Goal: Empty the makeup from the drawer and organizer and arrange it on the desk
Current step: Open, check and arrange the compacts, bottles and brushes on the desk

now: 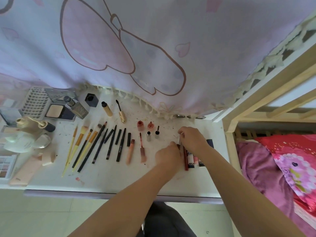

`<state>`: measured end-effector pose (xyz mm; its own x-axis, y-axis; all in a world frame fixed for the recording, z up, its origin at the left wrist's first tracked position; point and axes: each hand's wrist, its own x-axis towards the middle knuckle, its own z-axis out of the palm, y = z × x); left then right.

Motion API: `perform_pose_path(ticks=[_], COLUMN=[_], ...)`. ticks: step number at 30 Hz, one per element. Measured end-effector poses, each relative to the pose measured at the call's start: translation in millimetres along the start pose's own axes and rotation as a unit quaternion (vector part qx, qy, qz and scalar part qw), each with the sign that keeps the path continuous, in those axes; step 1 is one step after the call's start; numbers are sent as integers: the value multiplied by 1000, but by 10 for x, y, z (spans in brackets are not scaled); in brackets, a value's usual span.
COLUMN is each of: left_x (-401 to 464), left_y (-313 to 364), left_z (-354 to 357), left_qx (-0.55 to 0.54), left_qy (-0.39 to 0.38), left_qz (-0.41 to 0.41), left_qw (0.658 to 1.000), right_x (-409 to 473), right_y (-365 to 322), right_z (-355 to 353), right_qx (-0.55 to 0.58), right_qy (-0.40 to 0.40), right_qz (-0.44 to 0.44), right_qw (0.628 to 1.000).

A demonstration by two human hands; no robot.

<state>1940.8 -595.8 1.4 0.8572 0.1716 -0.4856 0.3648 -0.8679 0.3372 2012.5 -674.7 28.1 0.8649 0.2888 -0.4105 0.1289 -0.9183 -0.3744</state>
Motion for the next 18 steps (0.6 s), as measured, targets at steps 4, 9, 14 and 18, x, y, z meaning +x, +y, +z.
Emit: perform_pose_path(ticks=[4,9,14,18], left_x=[-162,-454,-647,-630], left_y=[-192,-499,-639,-724], left_z=[-160,-432,-652,-757], left_qx=[-3,-32,-111,-176], left_qy=[35,83,48,1], left_qz=[52,188,181,169], left_qw=[998,978,976,970], right_x=[-59,-270,-536,-678], right_y=[-116,-244,-342,-354], right_z=[-101,-255,-285,-361], right_qx=[41,124,272,257], right_qy=[4,-77,-49,-90], right_qz=[11,-22,-73,-114], right_qw=[999,989,958,955])
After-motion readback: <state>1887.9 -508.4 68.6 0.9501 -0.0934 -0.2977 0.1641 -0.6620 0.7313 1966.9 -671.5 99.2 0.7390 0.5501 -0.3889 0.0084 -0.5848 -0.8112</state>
